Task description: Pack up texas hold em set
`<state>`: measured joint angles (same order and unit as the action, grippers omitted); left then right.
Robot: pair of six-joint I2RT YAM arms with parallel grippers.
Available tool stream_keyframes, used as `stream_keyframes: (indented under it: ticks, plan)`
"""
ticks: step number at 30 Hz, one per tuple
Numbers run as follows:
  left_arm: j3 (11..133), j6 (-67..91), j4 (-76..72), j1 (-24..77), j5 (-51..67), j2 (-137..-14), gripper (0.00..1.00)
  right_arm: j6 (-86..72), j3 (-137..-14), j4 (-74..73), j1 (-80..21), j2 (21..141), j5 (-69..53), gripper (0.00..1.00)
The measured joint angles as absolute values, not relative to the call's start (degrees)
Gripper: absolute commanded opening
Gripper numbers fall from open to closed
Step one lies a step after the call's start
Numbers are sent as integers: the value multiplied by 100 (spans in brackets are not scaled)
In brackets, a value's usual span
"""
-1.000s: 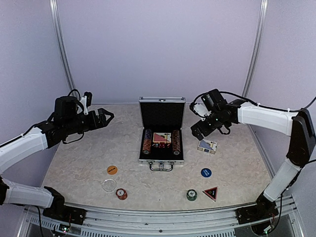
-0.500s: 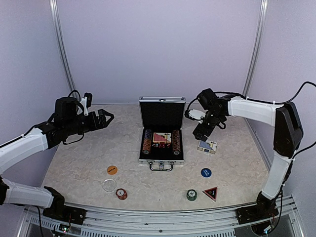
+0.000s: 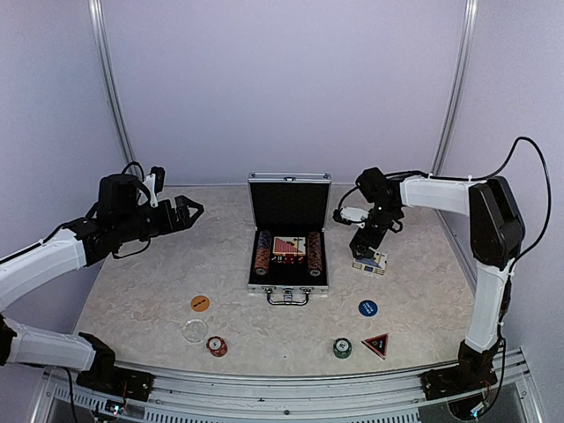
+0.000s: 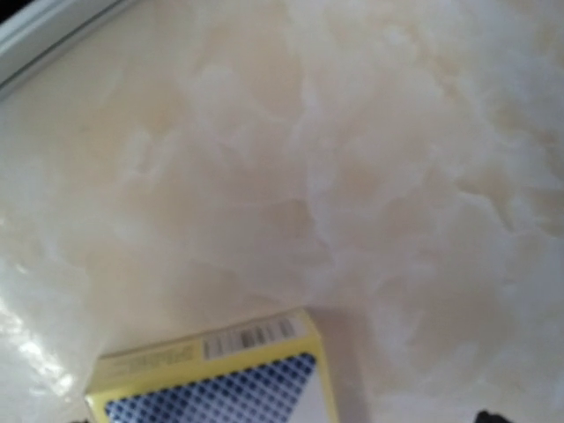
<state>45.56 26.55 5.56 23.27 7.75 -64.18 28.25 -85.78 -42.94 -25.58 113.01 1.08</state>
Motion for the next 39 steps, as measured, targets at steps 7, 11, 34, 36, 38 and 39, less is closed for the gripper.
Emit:
stream_keyframes:
  ticks: [7,11,34,36,38,39]
  plan:
    - [4523,2655,556,2327,775,-6425,99,2902,-8573,-4327,-2423,11354,-303,94]
    - [4515,2655,554,2327,775,-6427,99,2919,-8552,-4324,-2414,11354,-539,94]
    - [4510,2655,554,2327,775,-6427,99,3044,-8055,-3990,-2362,11476,-370,90]
    - [4510,2655,556,2327,779,-6427,99,3044,-8053,-3990,-2344,11526,-388,90]
    - [4510,2655,556,2327,790,-6427,99,3044,-8055,-3990,-2342,11537,-412,89]
    - [4510,2655,556,2327,799,-6427,99,3046,-8055,-3990,-2342,11537,-425,88]
